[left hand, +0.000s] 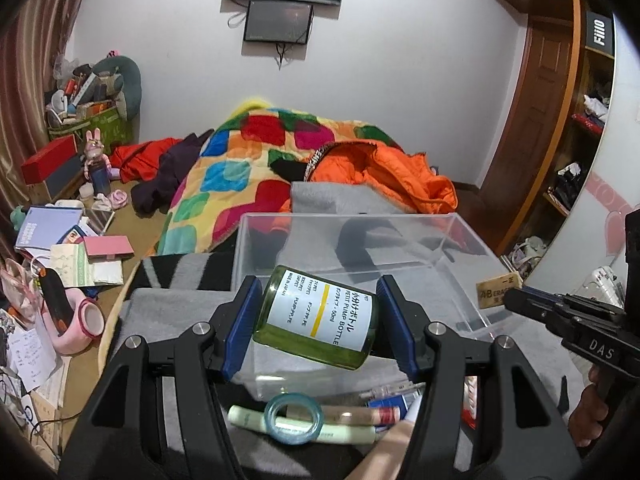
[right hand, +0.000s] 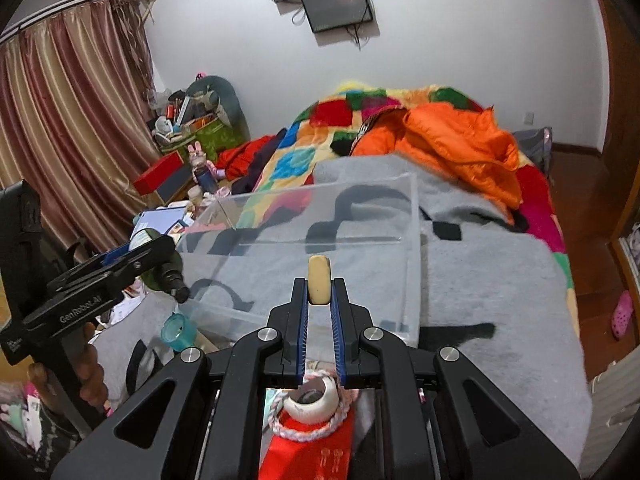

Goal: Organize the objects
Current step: 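Carry the bottle into the clear box and open the left tool while the right drops the eraser in, then grasp the teal tape roll with the left tool while the right tool grasps the red box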

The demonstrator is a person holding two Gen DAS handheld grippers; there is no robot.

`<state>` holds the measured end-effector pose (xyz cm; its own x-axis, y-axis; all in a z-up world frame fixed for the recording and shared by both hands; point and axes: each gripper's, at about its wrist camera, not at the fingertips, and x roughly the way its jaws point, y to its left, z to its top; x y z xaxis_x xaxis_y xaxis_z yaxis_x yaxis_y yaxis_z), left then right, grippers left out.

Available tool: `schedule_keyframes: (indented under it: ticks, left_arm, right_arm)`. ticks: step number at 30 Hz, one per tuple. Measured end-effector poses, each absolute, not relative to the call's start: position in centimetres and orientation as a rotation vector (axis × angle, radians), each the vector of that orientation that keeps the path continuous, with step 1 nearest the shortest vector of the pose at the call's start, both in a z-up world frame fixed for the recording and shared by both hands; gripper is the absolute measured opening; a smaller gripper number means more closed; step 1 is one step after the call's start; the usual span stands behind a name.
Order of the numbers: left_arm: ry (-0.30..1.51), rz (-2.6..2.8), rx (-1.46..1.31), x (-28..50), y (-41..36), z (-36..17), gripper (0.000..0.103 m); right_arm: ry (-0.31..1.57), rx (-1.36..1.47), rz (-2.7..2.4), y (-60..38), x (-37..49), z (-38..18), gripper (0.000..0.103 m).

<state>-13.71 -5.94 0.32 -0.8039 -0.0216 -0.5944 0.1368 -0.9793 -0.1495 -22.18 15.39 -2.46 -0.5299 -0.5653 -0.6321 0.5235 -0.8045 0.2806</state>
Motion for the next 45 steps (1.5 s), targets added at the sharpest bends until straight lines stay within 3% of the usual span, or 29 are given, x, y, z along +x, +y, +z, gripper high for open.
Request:
schedule_keyframes:
  ticks: [16,25,27,32,39,43,45]
  left_arm:
    - [0.295,-2.869,1.130,-17.4,-5.2,-3.0,0.059]
    - [0.287,-2.882,1.154,-16.9,-4.9,-2.9,0.060]
    - [0.285,-2.889,1.156,-16.6,-4.8,-2.8,0.063]
    - [0.247,-2.892,1.125,-15.8,-4.4,-2.1,0.076]
    - [0.251,-2.926,1.081,-13.7,-4.2,-0.5,0.090]
    - [0.225,-2.940,1.043,-11.9,-4.1,0.4,0.093]
    - [0.214,-2.944,1.038,-11.0,-3.9,0.5,0.095]
  right_arm:
    - [0.100,1.068,-2.308,12.3,-23.9,-4.3,0.010]
    - [0.096,1.084,-2.310,12.6,-23.9,-4.1,0.011]
    - [0.081,1.087,-2.296,12.7,-23.8,-4.0,0.013]
    - [0.063,1.060,-2.311,13.4,-23.1,-3.5,0.039]
    - [0.064,0.998,-2.356,14.5,-21.5,-1.8,0.057]
    - [0.058,0.965,-2.375,15.3,-20.0,-1.0,0.071]
    - [0.068,0.958,-2.381,15.5,-19.3,-0.9,0.073]
